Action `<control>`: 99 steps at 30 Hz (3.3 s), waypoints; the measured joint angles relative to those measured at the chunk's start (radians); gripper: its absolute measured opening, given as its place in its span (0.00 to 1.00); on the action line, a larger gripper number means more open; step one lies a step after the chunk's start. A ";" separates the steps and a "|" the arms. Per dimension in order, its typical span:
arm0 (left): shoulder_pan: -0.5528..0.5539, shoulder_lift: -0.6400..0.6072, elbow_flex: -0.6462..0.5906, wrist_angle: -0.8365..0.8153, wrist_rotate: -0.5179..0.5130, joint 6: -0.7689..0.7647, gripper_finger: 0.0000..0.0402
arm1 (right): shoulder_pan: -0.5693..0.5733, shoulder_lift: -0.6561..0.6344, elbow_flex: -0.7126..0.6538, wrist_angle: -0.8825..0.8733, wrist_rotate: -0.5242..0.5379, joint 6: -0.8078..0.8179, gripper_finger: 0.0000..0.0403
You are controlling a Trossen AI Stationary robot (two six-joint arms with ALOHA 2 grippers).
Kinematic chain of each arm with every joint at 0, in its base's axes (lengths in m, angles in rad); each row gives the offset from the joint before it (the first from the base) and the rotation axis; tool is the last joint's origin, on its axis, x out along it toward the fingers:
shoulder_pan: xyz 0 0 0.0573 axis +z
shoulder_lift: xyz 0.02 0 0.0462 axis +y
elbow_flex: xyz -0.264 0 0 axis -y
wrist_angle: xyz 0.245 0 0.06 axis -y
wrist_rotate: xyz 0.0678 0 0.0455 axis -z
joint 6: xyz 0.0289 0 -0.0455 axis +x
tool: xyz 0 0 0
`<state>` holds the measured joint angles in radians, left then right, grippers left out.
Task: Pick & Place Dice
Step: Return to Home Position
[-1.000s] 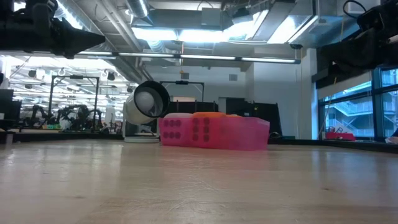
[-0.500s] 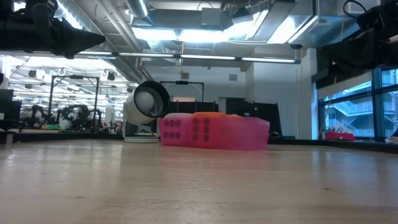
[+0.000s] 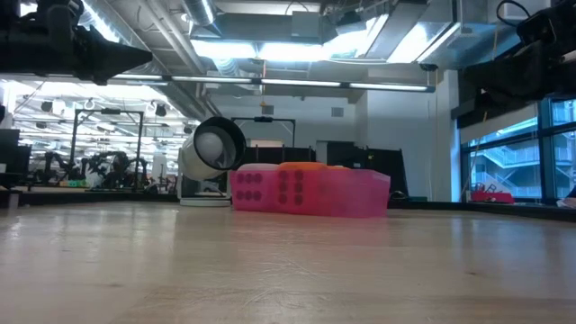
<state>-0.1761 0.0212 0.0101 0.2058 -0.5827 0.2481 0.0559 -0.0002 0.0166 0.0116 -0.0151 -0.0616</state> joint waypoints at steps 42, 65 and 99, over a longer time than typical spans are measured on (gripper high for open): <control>0.000 0.000 0.000 0.000 0.000 0.000 0.01 | 0.000 0.000 0.000 0.000 0.000 0.000 0.03; 0.000 0.000 0.000 0.000 0.000 0.000 0.01 | 0.000 0.000 0.000 0.000 0.000 0.000 0.03; 0.000 0.000 0.000 0.000 0.000 0.000 0.01 | 0.000 0.000 0.000 0.000 0.000 0.000 0.03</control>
<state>-0.1761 0.0214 0.0097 0.2060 -0.5827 0.2483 0.0559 -0.0002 0.0166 0.0116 -0.0147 -0.0620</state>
